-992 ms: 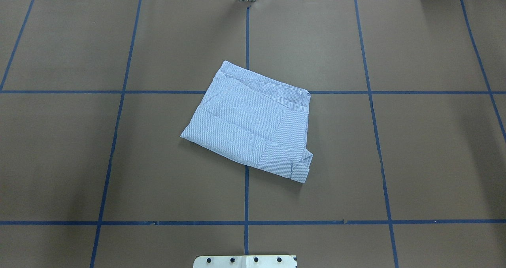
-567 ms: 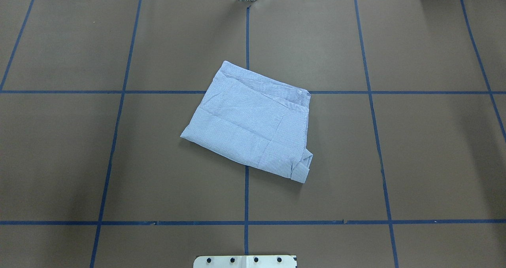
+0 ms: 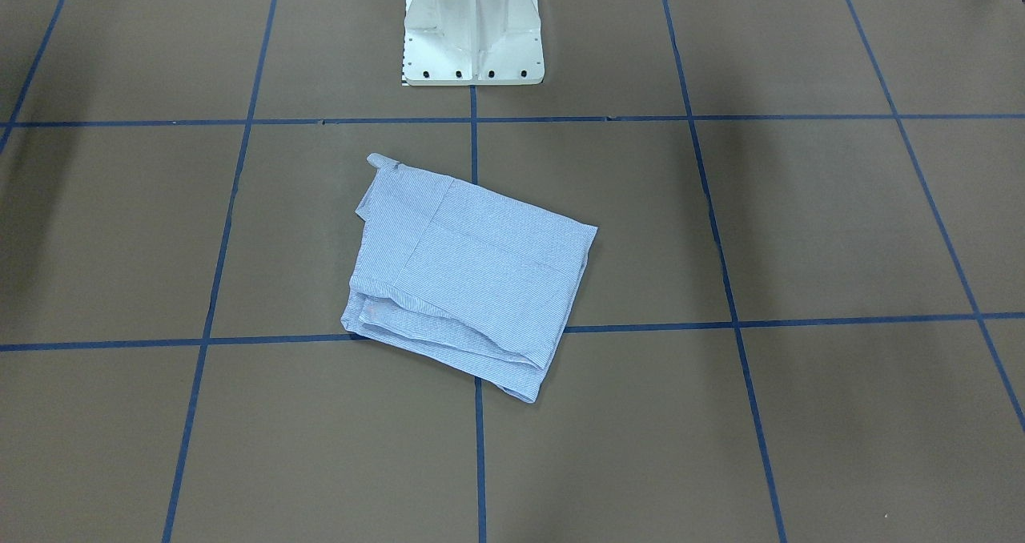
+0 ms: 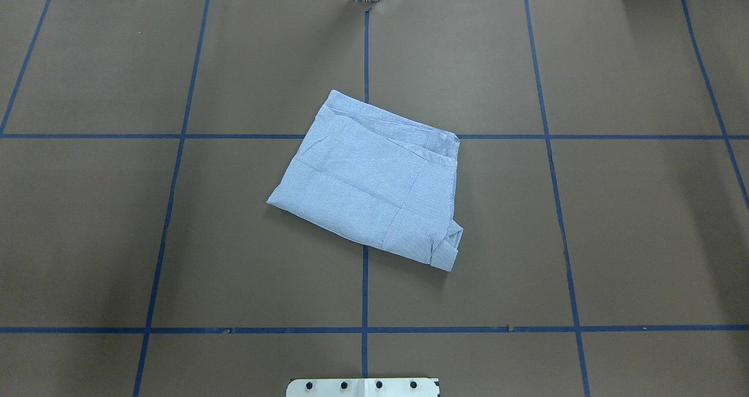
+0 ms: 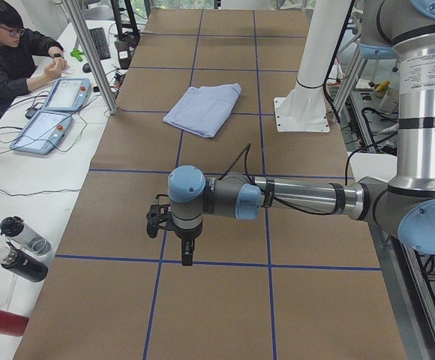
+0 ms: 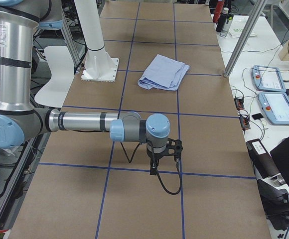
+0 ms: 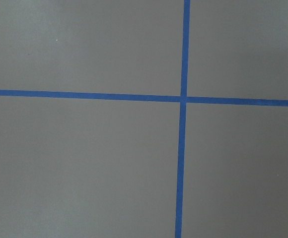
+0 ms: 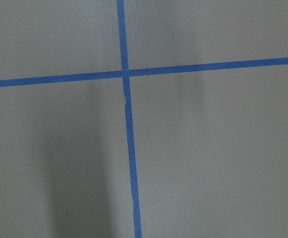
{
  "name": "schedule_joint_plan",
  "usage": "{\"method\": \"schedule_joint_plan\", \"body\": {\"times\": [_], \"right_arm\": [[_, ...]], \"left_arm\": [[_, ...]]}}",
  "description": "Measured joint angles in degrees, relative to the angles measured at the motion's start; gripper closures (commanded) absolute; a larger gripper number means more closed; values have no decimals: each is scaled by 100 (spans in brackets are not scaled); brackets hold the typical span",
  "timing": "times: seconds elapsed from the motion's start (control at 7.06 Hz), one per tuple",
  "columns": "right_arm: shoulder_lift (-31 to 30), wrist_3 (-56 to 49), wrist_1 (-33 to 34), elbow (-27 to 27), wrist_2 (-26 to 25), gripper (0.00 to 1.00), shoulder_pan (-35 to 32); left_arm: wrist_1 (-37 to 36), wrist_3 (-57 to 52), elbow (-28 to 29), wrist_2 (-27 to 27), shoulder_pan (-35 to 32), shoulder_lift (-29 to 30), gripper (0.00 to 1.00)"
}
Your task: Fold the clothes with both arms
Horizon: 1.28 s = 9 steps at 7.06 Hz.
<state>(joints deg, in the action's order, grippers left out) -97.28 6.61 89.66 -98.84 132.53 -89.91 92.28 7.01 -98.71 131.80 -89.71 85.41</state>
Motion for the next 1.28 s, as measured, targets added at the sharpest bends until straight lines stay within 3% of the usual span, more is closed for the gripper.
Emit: {"method": "schedule_joint_plan", "body": {"times": [0.57,1.28], "right_arm": [[6,-7,-1,-9,28,0,0],[7,-27,-1,-12,38,0,0]], "left_arm": [[8,-19,-7,340,65,-20,1],[12,-23,0,364,86,-24,1]]}}
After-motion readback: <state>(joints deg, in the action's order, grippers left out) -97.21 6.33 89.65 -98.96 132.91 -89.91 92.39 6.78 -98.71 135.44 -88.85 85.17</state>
